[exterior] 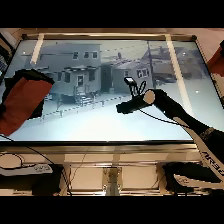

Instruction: Fold the clothes and pants, and hang the long-sleeved shirts on hangers.

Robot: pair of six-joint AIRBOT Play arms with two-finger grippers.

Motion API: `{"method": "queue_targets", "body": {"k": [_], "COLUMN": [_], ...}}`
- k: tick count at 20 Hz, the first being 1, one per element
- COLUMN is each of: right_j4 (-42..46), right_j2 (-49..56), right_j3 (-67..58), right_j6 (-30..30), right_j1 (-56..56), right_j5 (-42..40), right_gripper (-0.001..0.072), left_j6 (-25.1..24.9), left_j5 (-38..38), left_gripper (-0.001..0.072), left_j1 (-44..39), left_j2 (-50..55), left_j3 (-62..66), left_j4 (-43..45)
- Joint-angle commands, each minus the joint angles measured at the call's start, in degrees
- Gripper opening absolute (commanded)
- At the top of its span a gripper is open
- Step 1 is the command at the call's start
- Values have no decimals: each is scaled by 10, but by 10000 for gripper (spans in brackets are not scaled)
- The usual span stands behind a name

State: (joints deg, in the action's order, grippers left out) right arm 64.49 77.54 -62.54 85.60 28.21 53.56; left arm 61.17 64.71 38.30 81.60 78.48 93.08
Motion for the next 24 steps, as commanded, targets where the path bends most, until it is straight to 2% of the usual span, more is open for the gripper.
{"method": "queue_targets", "body": {"k": [1,3,5,8,10,12,16,17,19,21,22,24], "right_j4": [48,109,135,134,134,133,85,59,-10,-94,-113,-84], "right_j2": [-1,-1,-1,-9,-28,-56,-124,-140,-156,-158,-157,-157], "right_j3": [-58,-100,-117,-116,-116,-116,-116,-116,-112,-82,-55,6], "right_j6": [-53,-86,-104,-144,-165,-179,-238,-268,-353,-442,-467,-513], "right_j1": [0,-3,-29,-101,-155,-213,-316,-334,-348,-339,-326,-293], "right_j5": [105,134,133,165,192,210,247,264,313,350,351,318], "right_gripper": [25,28,28,30,67,69,83,112,273,274,320,621], "left_j6": [-21,-39,-46,-47,-51,-52,-107,-107,-106,-101,-100,-103], "left_j5": [112,206,249,213,184,164,167,175,219,241,240,241], "left_gripper": [27,26,26,26,26,26,26,26,26,26,26,26], "left_j1": [-130,-242,-363,-528,-608,-667,-743,-750,-751,-743,-742,-742], "left_j2": [-47,-39,-20,21,62,106,128,124,118,115,115,114], "left_j3": [142,261,343,379,380,382,381,381,381,381,381,381], "left_j4": [-54,-71,-83,-83,-82,-82,-58,-42,-35,-35,-35,-35]}}
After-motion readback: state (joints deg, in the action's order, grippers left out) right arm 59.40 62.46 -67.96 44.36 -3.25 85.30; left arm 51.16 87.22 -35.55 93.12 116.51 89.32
